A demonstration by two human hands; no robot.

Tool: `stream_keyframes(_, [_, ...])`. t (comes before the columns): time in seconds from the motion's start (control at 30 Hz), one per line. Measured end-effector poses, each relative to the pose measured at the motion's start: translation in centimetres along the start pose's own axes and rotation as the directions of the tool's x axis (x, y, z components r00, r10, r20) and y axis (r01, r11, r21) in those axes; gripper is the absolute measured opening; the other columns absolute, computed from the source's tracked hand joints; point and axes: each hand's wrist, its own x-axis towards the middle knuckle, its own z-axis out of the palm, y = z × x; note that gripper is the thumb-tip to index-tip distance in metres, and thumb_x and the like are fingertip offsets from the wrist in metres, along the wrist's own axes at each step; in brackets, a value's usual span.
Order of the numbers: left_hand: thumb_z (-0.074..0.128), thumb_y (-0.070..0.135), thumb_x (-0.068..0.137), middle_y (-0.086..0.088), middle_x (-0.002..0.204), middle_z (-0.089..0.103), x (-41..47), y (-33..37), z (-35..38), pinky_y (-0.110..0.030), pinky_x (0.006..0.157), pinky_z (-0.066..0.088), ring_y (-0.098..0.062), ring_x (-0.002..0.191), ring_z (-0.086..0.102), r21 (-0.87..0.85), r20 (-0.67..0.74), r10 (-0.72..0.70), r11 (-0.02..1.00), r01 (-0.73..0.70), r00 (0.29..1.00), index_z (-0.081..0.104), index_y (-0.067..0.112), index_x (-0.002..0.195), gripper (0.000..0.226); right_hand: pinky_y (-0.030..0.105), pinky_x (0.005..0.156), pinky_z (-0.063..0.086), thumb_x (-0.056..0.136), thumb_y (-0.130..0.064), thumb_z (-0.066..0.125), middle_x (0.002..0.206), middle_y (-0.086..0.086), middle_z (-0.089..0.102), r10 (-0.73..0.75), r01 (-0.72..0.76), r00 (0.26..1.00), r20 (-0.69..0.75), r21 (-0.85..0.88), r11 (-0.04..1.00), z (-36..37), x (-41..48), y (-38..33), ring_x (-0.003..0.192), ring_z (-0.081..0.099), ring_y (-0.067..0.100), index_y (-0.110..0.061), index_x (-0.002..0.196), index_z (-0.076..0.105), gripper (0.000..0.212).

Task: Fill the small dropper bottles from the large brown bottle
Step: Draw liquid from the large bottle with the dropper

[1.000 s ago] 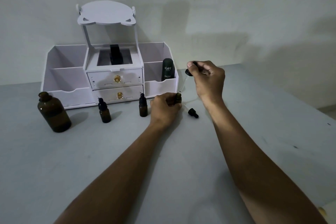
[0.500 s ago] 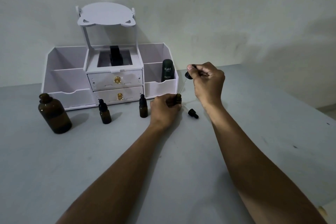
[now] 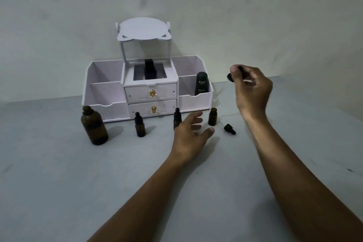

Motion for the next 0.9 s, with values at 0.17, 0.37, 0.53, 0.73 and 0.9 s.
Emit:
stream_keyframes(0.17, [0.076, 0.024, 0.087, 0.01, 0.108, 0.069, -3.3, 0.6, -6.3, -0.013, 0.074, 0.055, -0.002, 0.092, 0.069, 0.0, -0.161, 0.15, 0.988, -0.152, 0.976, 0.06, 0.028, 0.128, 0.044, 0.039, 0.079, 0.06, 0.089, -0.025, 0.073, 0.086, 0.009, 0.075, 0.013, -0.01, 1.0, -0.015, 0.174, 0.985, 2.9, -1.8, -3.2, 0.083, 0.073, 0.025, -0.013, 0.093, 0.075, 0.013])
stream_keyframes(0.37, [0.073, 0.014, 0.089, 0.007, 0.09, 0.071, -6.2, -0.5, -15.3, -0.019, 0.071, 0.057, -0.009, 0.08, 0.07, 0.096, -0.561, 0.289, 0.954, -0.285, 0.776, 0.066, 0.021, 0.114, 0.026, 0.034, 0.079, 0.06, 0.088, -0.016, 0.075, 0.088, 0.017, 0.075, 0.041, -0.085, 0.992, 0.12, 0.388, 0.918, 10.2, -5.2, -7.6, 0.083, 0.074, 0.026, -0.002, 0.095, 0.074, 0.016])
stream_keyframes(0.53, [0.074, 0.02, 0.088, 0.005, 0.101, 0.069, -6.4, -3.4, -21.6, -0.021, 0.073, 0.055, -0.011, 0.093, 0.068, 0.119, -0.708, 0.216, 0.975, -0.187, 0.672, 0.062, 0.025, 0.12, 0.035, 0.022, 0.074, 0.056, 0.089, -0.01, 0.073, 0.082, 0.003, 0.074, 0.072, -0.162, 0.975, 0.209, 0.453, 0.877, 15.0, -8.2, -10.4, 0.075, 0.07, 0.005, -0.002, 0.093, 0.074, 0.009])
stream_keyframes(0.73, [0.081, 0.021, 0.083, -0.003, 0.129, 0.065, -5.2, -7.2, -24.5, -0.015, 0.082, 0.053, -0.015, 0.116, 0.065, -0.018, -0.566, 0.038, 0.998, -0.058, 0.824, 0.055, 0.018, 0.14, 0.063, 0.027, 0.076, 0.058, 0.088, -0.01, 0.073, 0.074, -0.011, 0.073, 0.116, -0.256, 0.941, 0.317, 0.447, 0.857, 18.8, -11.2, -11.3, 0.072, 0.069, 0.003, -0.004, 0.091, 0.075, 0.007])
stream_keyframes(0.9, [0.083, 0.014, 0.079, -0.001, 0.119, 0.071, -4.7, -7.9, -24.6, -0.016, 0.085, 0.054, -0.011, 0.11, 0.069, -0.082, -0.442, 0.031, 0.994, -0.075, 0.896, 0.063, 0.012, 0.131, 0.056, 0.033, 0.079, 0.059, 0.088, -0.014, 0.075, 0.08, -0.003, 0.073, 0.114, -0.266, 0.928, 0.354, 0.416, 0.87, 20.2, -12.3, -11.0, 0.077, 0.07, 0.008, -0.009, 0.091, 0.076, 0.006])
